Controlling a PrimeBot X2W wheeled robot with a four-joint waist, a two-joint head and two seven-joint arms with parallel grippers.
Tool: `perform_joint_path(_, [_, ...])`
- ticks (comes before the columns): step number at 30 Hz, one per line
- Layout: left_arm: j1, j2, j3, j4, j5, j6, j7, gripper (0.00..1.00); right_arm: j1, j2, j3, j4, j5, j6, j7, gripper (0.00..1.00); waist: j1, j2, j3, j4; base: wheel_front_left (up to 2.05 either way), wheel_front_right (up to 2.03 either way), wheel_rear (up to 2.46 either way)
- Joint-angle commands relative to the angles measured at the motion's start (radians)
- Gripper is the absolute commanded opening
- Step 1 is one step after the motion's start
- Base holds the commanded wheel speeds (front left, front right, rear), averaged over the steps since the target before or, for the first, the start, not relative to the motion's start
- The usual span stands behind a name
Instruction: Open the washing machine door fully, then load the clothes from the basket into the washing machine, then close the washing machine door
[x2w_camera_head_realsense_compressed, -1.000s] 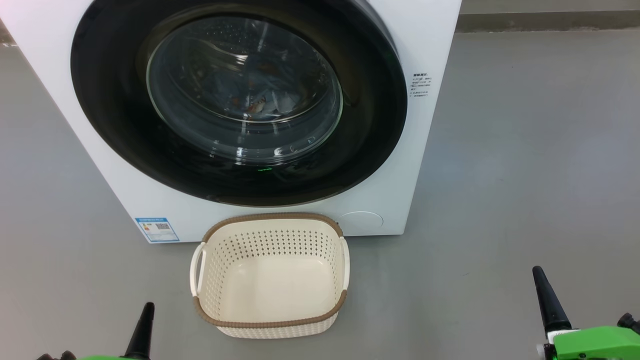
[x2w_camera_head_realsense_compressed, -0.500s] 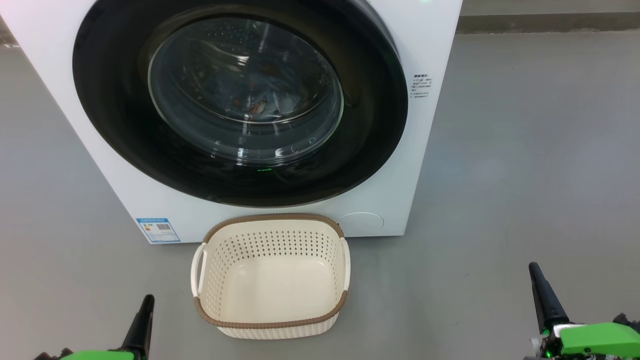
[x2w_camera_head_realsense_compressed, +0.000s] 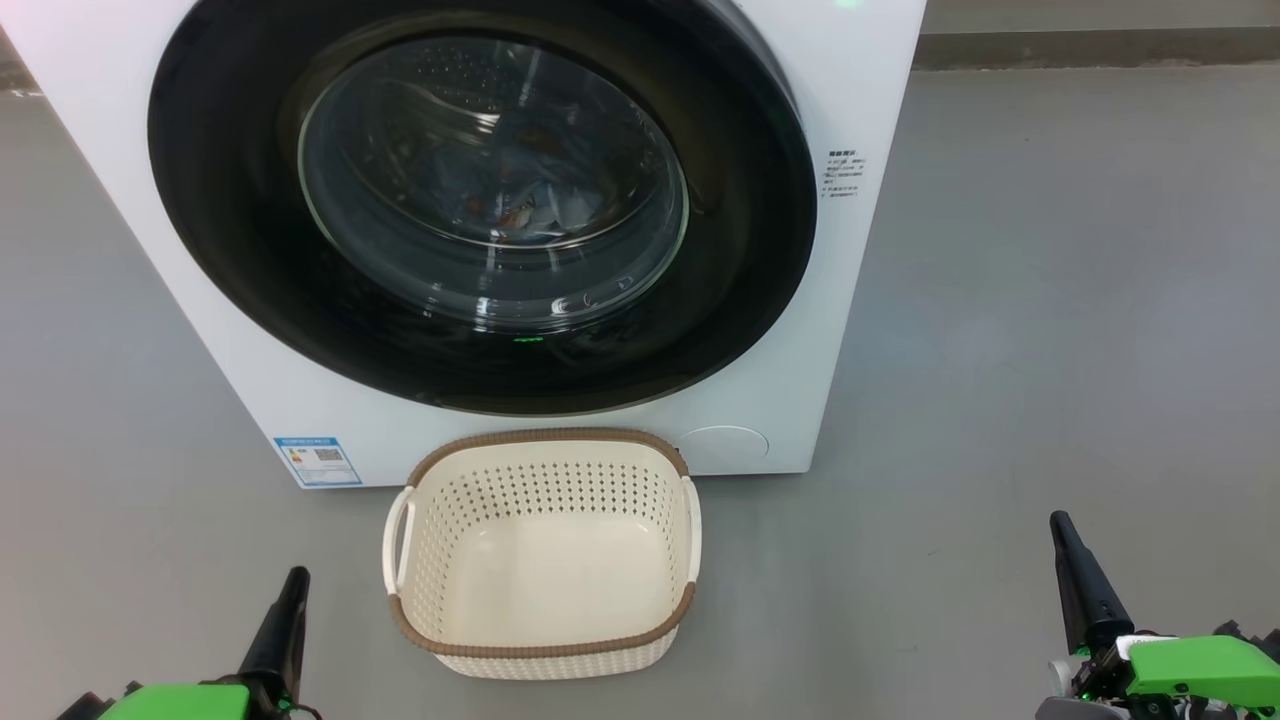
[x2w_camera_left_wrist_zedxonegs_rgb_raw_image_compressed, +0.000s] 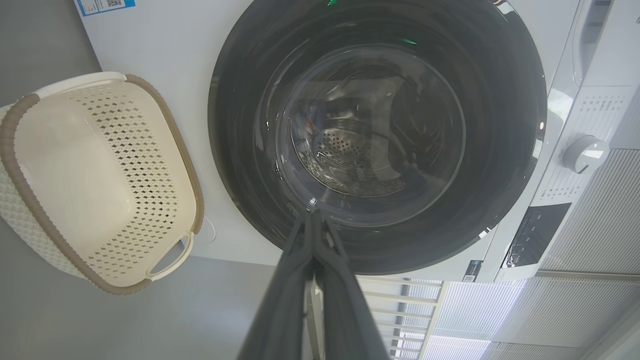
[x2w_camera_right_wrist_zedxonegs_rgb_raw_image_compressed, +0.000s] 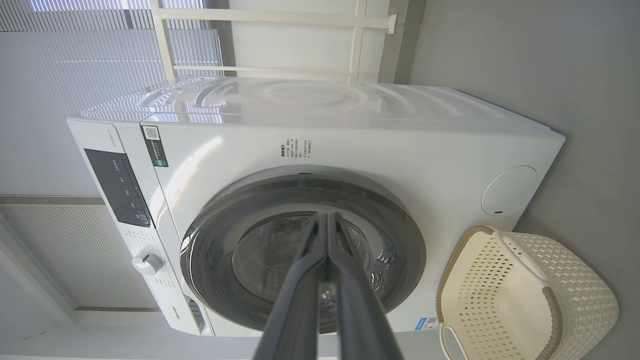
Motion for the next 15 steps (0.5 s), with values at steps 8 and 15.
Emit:
perform_joint_path(8, [-0.043, 0.026, 0.035, -0.018, -0.008, -0.010, 0.006, 0.00, -0.041, -0.004, 0.027, -0.023, 0.012, -0.001, 0.008, 0.00, 0.0000, 0.0000, 0.000, 0.000, 0.00, 0.00, 0.00])
perform_joint_path(15, [-0.043, 0.026, 0.035, -0.018, -0.008, -0.010, 0.006, 0.00, -0.041, -0.004, 0.027, -0.023, 0.012, -0.001, 0.007, 0.00, 0.0000, 0.0000, 0.000, 0.000, 0.00, 0.00, 0.00])
